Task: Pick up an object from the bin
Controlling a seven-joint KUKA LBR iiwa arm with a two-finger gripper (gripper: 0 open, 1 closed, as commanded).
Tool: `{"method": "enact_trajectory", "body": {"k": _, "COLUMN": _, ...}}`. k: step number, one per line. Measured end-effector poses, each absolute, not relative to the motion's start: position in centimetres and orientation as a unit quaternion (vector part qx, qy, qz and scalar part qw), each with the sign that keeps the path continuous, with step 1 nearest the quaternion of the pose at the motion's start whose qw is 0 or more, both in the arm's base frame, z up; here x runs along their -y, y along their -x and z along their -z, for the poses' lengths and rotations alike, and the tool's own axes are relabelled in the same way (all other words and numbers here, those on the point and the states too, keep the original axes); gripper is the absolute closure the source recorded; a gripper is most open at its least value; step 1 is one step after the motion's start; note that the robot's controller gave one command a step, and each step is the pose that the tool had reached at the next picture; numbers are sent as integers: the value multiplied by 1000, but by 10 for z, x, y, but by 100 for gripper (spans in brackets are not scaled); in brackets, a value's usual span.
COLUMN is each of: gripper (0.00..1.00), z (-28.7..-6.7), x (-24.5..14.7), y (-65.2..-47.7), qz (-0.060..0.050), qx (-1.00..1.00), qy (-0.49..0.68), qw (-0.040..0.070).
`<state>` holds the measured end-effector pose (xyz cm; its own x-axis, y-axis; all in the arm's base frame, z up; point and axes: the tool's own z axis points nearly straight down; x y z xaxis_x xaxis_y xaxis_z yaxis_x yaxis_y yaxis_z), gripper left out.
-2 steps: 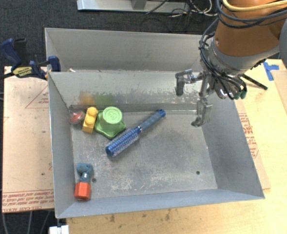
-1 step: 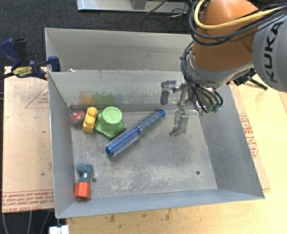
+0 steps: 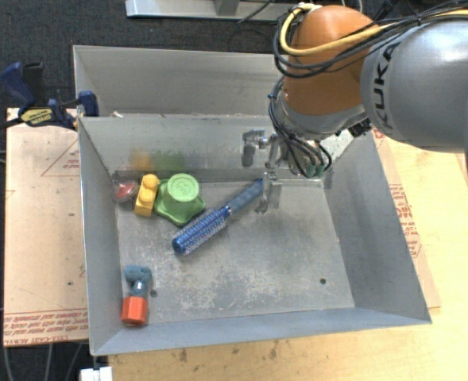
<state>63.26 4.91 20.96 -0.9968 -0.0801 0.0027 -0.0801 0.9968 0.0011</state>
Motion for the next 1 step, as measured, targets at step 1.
{"method": "enact_trajectory", "body": {"k": 1, "gripper": 0, "z": -67, "x": -48, "y": -651, "qz": 1, "qx": 978, "qy": -210, "qw": 1}}
